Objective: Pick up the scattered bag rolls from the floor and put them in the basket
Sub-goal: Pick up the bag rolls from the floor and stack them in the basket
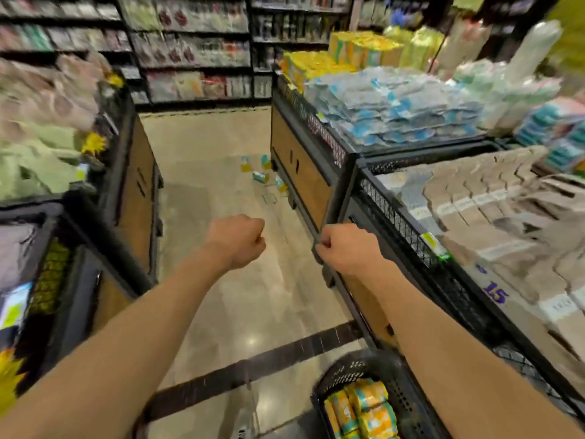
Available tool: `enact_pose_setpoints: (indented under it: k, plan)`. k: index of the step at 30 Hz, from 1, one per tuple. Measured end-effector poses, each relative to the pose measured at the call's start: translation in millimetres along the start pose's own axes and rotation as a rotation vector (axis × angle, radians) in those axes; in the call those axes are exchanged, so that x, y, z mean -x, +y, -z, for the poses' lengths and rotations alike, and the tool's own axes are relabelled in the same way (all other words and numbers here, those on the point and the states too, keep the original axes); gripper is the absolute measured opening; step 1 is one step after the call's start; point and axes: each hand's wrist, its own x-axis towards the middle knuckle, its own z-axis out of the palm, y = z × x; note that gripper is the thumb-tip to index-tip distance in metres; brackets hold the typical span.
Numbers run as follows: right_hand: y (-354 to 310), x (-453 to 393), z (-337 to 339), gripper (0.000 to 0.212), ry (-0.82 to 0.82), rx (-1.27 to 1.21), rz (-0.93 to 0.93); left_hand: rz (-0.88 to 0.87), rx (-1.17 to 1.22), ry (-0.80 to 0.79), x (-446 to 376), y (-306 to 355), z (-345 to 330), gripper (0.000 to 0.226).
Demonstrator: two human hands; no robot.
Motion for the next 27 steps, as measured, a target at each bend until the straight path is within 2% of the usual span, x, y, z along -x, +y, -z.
enact_pose_setpoints:
  k: [5,11,19,27]
  plan:
    - [-61,-73,31,0.014,0.047,0.009,0.048,0.081,-0.026,0.078,-32,-89,34,0.022]
    - [-104,-147,48,0.015,0.071,0.02,0.078,0.088,0.036,0.121,-81,-145,48,0.024]
    - [-103,-249,71,0.018,0.099,0.08,0.12,0.099,0.123,0.144,-167,-190,41,0.023]
    - [-76,-403,97,0.02,0.164,0.049,0.177,0.157,0.067,0.162,-293,-222,57,0.024]
